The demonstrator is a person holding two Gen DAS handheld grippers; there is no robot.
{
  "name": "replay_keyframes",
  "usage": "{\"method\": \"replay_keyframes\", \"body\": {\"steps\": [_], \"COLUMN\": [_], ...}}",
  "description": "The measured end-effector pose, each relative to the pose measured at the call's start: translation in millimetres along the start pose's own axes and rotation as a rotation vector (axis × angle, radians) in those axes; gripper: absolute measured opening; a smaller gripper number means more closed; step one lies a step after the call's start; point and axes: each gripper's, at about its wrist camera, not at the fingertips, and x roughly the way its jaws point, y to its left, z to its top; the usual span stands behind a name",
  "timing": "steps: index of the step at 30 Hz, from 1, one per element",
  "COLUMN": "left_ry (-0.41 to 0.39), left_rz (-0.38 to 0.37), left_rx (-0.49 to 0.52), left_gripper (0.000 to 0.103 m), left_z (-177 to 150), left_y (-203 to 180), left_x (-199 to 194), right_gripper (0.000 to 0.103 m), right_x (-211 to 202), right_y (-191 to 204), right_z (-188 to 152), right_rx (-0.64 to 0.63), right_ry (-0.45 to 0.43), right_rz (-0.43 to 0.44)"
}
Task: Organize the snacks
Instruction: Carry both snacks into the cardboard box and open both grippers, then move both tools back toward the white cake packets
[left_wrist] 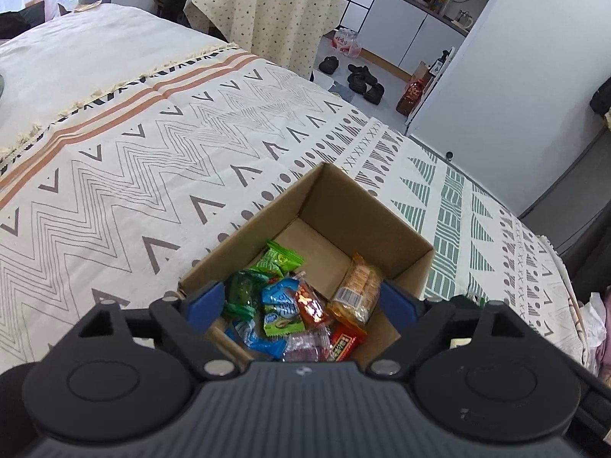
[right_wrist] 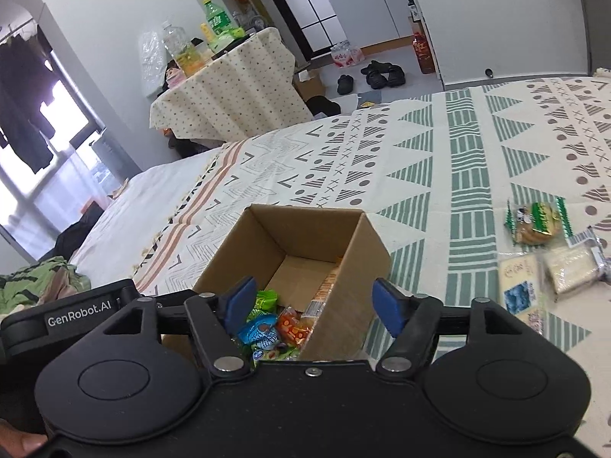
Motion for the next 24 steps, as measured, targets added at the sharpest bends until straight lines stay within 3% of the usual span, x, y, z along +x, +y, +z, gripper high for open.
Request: {"method": "replay_keyframes", "body": {"steps": [9,18,24], "left_ry": [-0.017,-0.065,-0.085], "left_rz": [0.012,0.008,0.004], "left_rx": [0.034,0.052,0.052], "left_gripper": [0.103,0.103,0.103], "left_z": [-14,-24,-31], "left_y": [-24,-45,-56], "left_x": [-14,-35,-45], "right_gripper": [0.083,0.097,0.101], "right_x": [-29,-59,-78], "right_y": [-21,-34,-45], "right_z": [4,7,6], "right_rx": [0.031,0.043,0.058], "right_ry": [-0.037,-0.088,-0.102], "right_rz": [-0.031,-0.044,-0.048]}}
